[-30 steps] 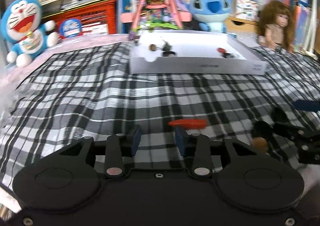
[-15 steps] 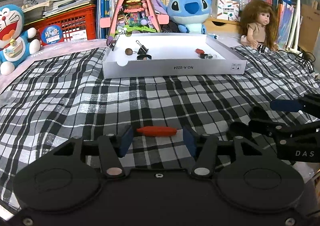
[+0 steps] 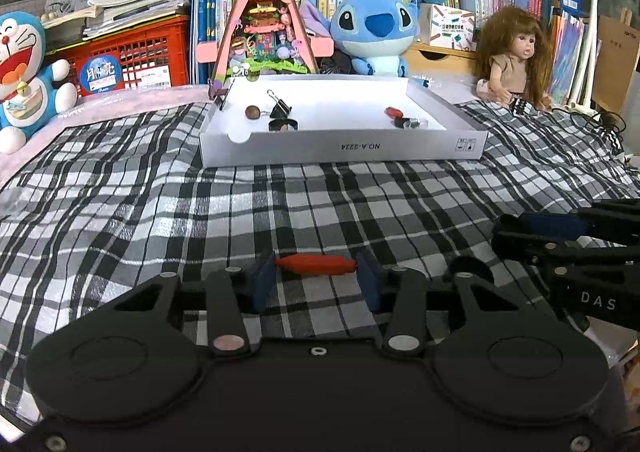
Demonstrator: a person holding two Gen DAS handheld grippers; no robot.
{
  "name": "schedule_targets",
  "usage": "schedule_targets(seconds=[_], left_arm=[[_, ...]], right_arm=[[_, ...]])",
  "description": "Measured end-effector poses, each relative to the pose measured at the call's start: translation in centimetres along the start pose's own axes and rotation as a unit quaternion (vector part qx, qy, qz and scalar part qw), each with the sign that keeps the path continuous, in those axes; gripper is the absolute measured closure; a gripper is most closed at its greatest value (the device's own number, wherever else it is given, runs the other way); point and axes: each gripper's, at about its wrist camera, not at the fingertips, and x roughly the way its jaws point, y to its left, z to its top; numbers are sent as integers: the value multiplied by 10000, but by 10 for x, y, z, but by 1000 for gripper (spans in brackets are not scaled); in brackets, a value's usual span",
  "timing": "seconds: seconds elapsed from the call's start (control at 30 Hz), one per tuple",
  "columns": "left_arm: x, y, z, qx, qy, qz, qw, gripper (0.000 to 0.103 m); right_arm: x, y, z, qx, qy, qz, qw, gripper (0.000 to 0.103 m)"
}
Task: Organize rigid objects
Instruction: 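Grasp the orange marker with the left tool while the right tool grasps a black round cap, then carry the orange marker and black cap over the white tray with both tools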
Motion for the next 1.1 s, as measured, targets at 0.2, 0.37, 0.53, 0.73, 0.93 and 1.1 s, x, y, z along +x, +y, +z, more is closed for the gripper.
schedule_targets(seconds=[0.2, 0.37, 0.53, 0.73, 0.93, 1.1], left_arm=[[1, -2, 7, 15, 16, 45, 10000, 61], [2, -2, 10, -3, 38, 51, 10000, 61], [4, -1, 13, -21, 54, 43, 10000, 61], [7, -2, 17, -54, 47, 43, 10000, 61], [7, -2, 19, -95, 69, 15, 9999, 61], [7, -3, 19, -106, 74, 9, 9999, 61]], right_arm=[[-1, 1, 6, 5, -42, -20, 10000, 65], [1, 1, 8, 35, -14, -74, 10000, 65], [2, -3, 10, 153, 2, -105, 9998, 65], [4, -6, 14, 231, 23, -162, 9996, 65], [7, -9, 15, 327, 77, -233, 9992, 65], [8, -9, 14, 379, 130, -262, 9989, 65]])
